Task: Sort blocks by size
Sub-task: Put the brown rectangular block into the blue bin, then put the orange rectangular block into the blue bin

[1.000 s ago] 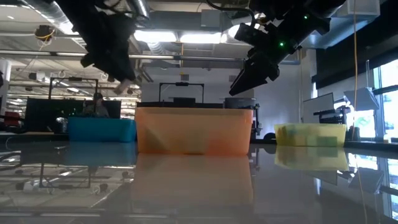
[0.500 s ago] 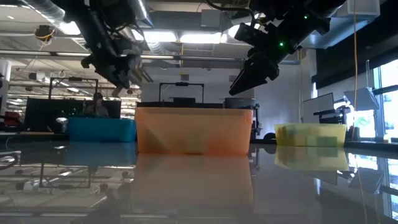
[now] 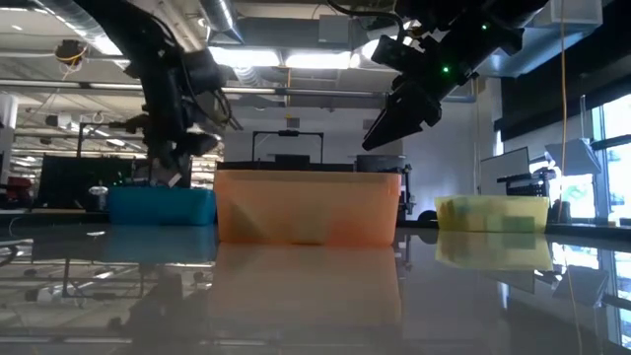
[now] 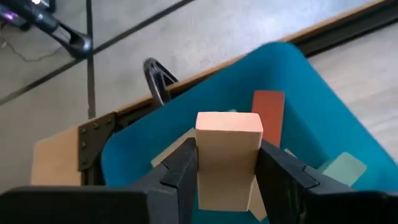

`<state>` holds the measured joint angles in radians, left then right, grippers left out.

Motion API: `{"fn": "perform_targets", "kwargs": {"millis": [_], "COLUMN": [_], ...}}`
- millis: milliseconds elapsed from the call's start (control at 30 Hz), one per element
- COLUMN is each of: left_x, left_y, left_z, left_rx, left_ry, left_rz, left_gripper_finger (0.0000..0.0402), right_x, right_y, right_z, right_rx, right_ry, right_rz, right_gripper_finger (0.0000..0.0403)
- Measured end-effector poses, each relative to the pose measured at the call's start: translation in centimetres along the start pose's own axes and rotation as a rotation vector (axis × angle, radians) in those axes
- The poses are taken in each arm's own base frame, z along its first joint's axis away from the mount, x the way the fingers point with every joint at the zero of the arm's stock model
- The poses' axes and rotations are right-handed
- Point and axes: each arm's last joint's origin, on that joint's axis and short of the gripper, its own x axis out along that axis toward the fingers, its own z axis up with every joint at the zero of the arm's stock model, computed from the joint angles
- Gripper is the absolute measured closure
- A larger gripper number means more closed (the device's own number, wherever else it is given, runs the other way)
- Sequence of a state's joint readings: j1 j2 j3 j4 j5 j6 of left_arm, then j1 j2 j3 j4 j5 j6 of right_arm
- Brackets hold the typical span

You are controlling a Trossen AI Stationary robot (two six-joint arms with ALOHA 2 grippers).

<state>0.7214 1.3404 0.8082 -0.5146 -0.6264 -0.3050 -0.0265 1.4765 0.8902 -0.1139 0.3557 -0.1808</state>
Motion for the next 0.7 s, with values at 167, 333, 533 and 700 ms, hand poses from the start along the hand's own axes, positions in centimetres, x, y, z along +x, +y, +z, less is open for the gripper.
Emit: {"fn": "perform_targets", "kwargs": {"millis": [167, 333, 533, 700], "left_x": [1.3, 1.6, 0.2, -1.4], "left_y": [0.0, 0.4, 0.3, -0.8], "left_z": [-0.1, 0.0, 1.1, 1.6], "left_rx": [0.004, 0.011, -0.004, 0.029], "left_ry": [0.048, 0.08, 0.029, -0.066], "left_rz": [-0.011, -0.074, -0.165, -0.232], "left_gripper_finger": [0.0246, 0.0193, 0.0161, 0.0162], "right_x": [0.0, 0.0, 0.8, 2.1], "right_y": [0.0, -0.1, -2.4, -6.6], "right_z": [0.0, 0.0, -0.6, -1.4], "right_rx": [0.0, 0.001, 0.098, 0.267], "right_ry": [0.0, 0.002, 0.024, -0.025], "right_rz": [0.0, -0.002, -0.034, 0.019], "right_gripper_finger": [0.0125, 0.0125, 0.0125, 0.0125]}}
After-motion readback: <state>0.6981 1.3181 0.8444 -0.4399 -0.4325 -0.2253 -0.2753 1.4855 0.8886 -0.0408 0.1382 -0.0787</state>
